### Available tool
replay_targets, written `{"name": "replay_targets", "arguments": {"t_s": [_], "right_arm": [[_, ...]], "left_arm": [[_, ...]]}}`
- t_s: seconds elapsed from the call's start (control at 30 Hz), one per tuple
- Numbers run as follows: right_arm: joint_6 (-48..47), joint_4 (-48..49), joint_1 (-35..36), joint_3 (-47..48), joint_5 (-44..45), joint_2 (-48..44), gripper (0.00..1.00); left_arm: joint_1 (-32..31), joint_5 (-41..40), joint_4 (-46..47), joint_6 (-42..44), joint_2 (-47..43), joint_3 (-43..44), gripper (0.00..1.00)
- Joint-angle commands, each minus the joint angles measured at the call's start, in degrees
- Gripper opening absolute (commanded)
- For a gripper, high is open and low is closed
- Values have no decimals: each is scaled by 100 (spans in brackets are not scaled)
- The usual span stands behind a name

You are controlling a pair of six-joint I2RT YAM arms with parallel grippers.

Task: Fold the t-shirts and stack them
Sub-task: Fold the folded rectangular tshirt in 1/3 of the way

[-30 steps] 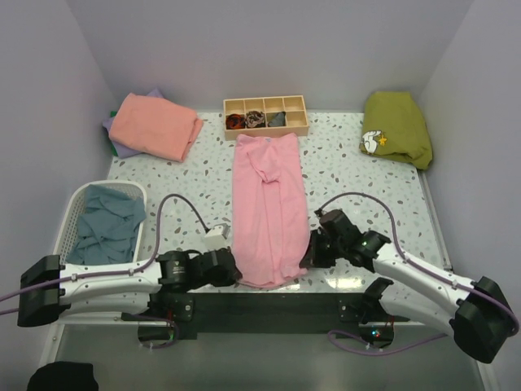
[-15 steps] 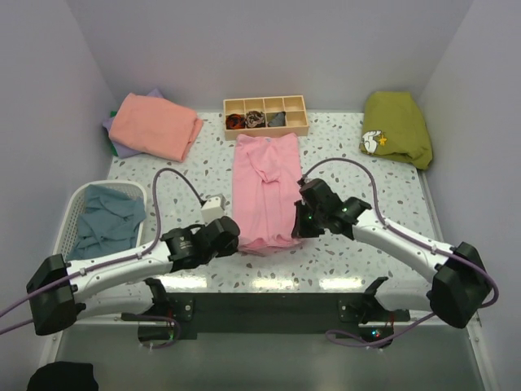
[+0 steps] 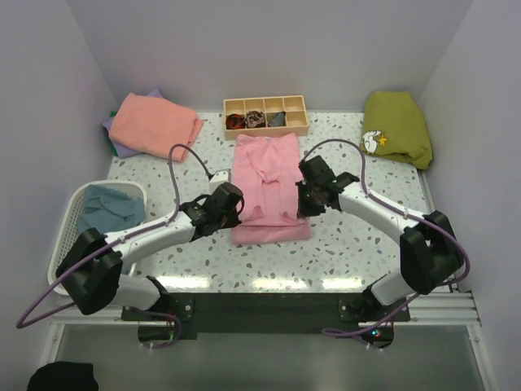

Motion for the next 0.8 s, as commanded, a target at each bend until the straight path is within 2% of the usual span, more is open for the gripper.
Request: {"name": "replay_targets", "arguments": {"t_s": [0.0,0.23,0.6,0.7,0.73,0.77], "right_arm": [[-400,82,-244,484,-188,347,6],[-585,161,-429,942,-346,1068,6],[-761,196,-631,1522,-206,1736,6],[-831,318,-675,1601,135,1798,12],[-849,363,-701,1636,172,1789,14],[-884,503,-736,1636,277,1745,26]], "left_arm": [[400,372,614,664,403,378,12],[805,697,930,1033,1220,826,12],[1297,944,1440,1570,1784,1116,12],[1377,979,1712,1737,1880,1160,18],[1403,1023,1757,1833,1959,1169,28],[1447,1040,1792,1886,1986,1230,36]]}}
